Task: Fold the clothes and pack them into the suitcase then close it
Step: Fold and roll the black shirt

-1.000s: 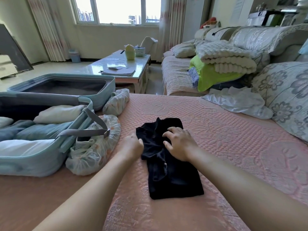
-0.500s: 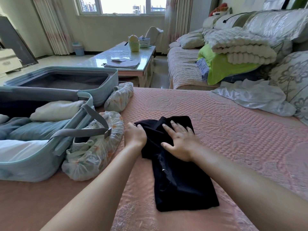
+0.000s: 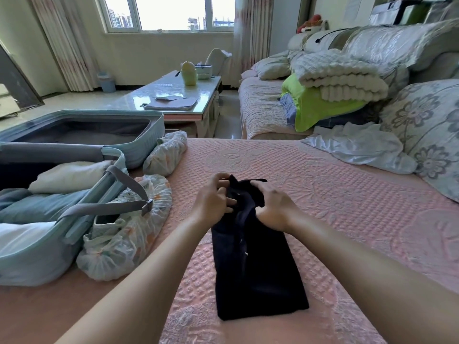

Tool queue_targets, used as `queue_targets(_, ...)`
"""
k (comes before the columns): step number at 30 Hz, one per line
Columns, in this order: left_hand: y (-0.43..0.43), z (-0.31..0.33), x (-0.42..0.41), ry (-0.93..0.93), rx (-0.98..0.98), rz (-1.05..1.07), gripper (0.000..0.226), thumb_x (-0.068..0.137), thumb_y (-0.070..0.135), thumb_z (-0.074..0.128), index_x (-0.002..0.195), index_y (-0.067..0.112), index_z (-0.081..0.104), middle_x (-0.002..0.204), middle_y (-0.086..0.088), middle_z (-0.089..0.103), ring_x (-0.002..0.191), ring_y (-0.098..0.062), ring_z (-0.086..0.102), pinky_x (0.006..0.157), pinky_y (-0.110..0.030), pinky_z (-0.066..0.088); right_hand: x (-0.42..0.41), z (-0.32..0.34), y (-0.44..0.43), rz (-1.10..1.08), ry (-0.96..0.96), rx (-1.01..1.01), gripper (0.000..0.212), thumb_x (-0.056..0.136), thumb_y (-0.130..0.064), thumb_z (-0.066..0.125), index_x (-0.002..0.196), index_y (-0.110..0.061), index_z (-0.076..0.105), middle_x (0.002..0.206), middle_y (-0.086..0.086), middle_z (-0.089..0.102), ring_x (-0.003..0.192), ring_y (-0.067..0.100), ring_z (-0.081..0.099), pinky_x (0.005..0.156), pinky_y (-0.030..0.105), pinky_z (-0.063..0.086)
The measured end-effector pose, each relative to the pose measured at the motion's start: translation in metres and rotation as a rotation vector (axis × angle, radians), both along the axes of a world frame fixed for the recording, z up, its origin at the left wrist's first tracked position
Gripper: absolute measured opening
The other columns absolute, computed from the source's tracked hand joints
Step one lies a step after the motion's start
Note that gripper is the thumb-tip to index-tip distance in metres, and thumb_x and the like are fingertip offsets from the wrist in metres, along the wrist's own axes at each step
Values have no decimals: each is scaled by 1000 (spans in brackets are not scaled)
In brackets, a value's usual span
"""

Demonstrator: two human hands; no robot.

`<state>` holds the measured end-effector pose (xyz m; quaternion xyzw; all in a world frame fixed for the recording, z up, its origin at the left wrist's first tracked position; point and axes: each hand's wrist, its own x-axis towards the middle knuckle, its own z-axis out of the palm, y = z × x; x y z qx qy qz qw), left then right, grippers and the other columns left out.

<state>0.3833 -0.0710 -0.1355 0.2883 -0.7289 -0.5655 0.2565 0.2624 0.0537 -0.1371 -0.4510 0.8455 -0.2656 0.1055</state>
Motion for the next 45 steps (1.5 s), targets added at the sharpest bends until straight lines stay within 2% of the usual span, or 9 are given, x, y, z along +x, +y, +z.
queue_targets(3, -3, -12, 11, -79, -556, 40, 27, 92, 1, 52, 101, 20, 69, 105, -1, 68, 90, -16, 65, 80, -20, 47, -1, 1, 3, -57, 106, 40, 79, 79, -9, 51, 154, -26, 32, 156, 3, 34, 145, 27, 28, 119, 42, 23)
queue_targets(5, -1, -23, 13, -170, -788, -114, 26, 89, 20, 65, 115, 20, 69, 123, -1, 62, 118, -21, 54, 104, -30, 40, 2, -1, 4, 29, 248, -54, 67, 80, -13, 48, 144, -32, 50, 155, 1, 38, 144, 24, 30, 116, 39, 21)
queue_targets(11, 6, -28, 33, -778, -769, -526, 100, 82, 69, 61, 158, 31, 9, 166, 5, -2, 152, -13, -9, 123, -35, 1, 13, -30, 10, 213, 448, 352, 61, 100, -51, 40, 156, -31, 28, 167, -1, 16, 154, 16, 3, 124, 45, 3)
queue_targets(19, 48, -18, 48, -676, -1009, -401, 65, 69, 76, 55, 117, 33, 47, 115, 6, 41, 114, -17, 40, 99, -37, 37, 19, -24, 19, 156, 131, 214, 70, 98, -31, 38, 161, -26, 7, 167, 1, 15, 153, 9, 9, 125, 38, 3)
queue_targets(23, 61, -13, 57, -655, -881, -577, 28, 75, 35, 68, 100, 29, 55, 110, 3, 42, 112, -19, 45, 86, -27, 40, 24, -16, 41, 220, 355, 258, 70, 100, -37, 46, 160, -31, 12, 168, -2, -1, 154, 14, -1, 125, 41, 3)
queue_targets(27, 72, -13, 75, -705, -966, -706, 17, 79, 41, 64, 82, 32, 50, 98, 9, 42, 99, -14, 42, 90, -29, 43, 39, -23, 60, 370, 466, 431, 62, 105, -38, 35, 161, -27, 10, 168, -8, -6, 153, 10, -8, 124, 41, 0)
queue_targets(32, 78, -9, 94, -454, -1025, -662, 44, 69, 59, 76, 91, 30, 52, 86, 17, 46, 84, -6, 45, 73, -25, 42, 52, -15, 77, 415, 495, 469, 69, 104, -51, 31, 161, -21, 7, 168, -5, -4, 153, 10, -10, 125, 36, -3)
queue_targets(37, 81, -26, 111, -502, -1129, -613, 93, 57, 73, 71, 131, 24, 44, 125, 9, 41, 112, -11, 40, 100, -22, 37, 70, 0, 105, 509, 306, 545, 105, 85, -66, 58, 161, -26, -2, 166, -11, -11, 151, 3, -14, 125, 29, 2)
queue_targets(45, 84, -26, 113, -528, -1269, -565, 41, 79, 20, 53, 119, 15, 61, 115, 0, 67, 107, -22, 64, 85, -36, 53, 82, 2, 119, 499, 513, 607, 80, 91, -10, 56, 160, -20, 17, 167, 1, 12, 153, 17, 15, 115, 36, 36)
